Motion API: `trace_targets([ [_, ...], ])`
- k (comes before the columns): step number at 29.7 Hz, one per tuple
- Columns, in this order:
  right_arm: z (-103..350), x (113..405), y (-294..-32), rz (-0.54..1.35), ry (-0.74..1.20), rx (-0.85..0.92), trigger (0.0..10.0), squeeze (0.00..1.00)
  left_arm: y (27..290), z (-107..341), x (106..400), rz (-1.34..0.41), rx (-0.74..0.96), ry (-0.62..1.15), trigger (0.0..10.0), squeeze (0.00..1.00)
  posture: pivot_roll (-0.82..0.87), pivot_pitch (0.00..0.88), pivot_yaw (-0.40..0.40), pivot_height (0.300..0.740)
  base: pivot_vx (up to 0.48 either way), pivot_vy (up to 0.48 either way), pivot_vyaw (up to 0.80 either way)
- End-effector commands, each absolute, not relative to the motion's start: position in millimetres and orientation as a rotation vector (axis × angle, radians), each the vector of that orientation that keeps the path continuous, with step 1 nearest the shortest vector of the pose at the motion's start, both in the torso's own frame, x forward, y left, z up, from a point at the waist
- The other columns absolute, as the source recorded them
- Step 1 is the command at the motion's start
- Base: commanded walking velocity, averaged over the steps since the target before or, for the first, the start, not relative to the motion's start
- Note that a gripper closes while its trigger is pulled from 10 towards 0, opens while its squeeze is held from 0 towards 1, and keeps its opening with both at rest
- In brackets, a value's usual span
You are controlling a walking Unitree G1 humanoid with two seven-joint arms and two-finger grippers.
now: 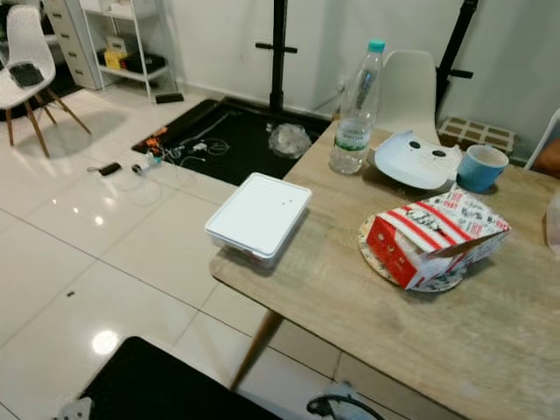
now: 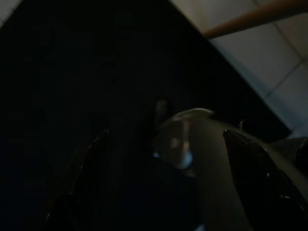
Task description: Restocking fridge
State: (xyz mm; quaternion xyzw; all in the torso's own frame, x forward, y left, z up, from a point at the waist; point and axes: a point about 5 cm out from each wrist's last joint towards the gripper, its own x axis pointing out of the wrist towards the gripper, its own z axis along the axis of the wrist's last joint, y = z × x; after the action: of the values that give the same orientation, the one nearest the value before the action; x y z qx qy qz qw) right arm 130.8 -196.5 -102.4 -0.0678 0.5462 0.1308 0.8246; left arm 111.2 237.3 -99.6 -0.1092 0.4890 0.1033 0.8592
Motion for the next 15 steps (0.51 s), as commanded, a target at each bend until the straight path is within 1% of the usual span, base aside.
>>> trace_targets([
  [1, -101, 132, -201, 0.255, 1.156, -0.138, 10.0, 0.00, 230, -102, 107, 0.212, -0.245, 1.037, 10.0, 0.00, -0.04, 0.000, 0.011, 0.740, 0.000, 0.000, 0.00],
  [8, -102, 132, -201, 0.258, 1.158, -0.141, 10.0, 0.00, 228, -103, 105, 0.217, -0.255, 1.041, 10.0, 0.00, -0.04, 0.000, 0.010, 0.740, 0.000, 0.000, 0.00],
  [12, -102, 131, -201, 0.255, 1.162, -0.133, 10.0, 0.00, 236, -101, 108, 0.262, -0.266, 1.010, 10.0, 0.00, -0.04, 0.000, 0.011, 0.740, 0.000, 0.000, 0.00],
  [13, -102, 131, -201, 0.254, 1.163, -0.128, 10.0, 0.00, 241, -99, 110, 0.291, -0.274, 0.990, 10.0, 0.00, -0.04, 0.000, 0.013, 0.740, 0.000, 0.000, 0.00],
  [14, -102, 130, -201, 0.252, 1.165, -0.122, 10.0, 0.00, 254, -93, 117, 0.367, -0.312, 0.923, 10.0, 0.00, -0.04, 0.000, 0.012, 0.740, 0.000, 0.000, 0.00],
  [15, -102, 130, -201, 0.252, 1.165, -0.122, 10.0, 0.00, 254, -93, 117, 0.367, -0.312, 0.923, 10.0, 0.00, -0.04, 0.000, 0.012, 0.740, 0.000, 0.000, 0.00],
])
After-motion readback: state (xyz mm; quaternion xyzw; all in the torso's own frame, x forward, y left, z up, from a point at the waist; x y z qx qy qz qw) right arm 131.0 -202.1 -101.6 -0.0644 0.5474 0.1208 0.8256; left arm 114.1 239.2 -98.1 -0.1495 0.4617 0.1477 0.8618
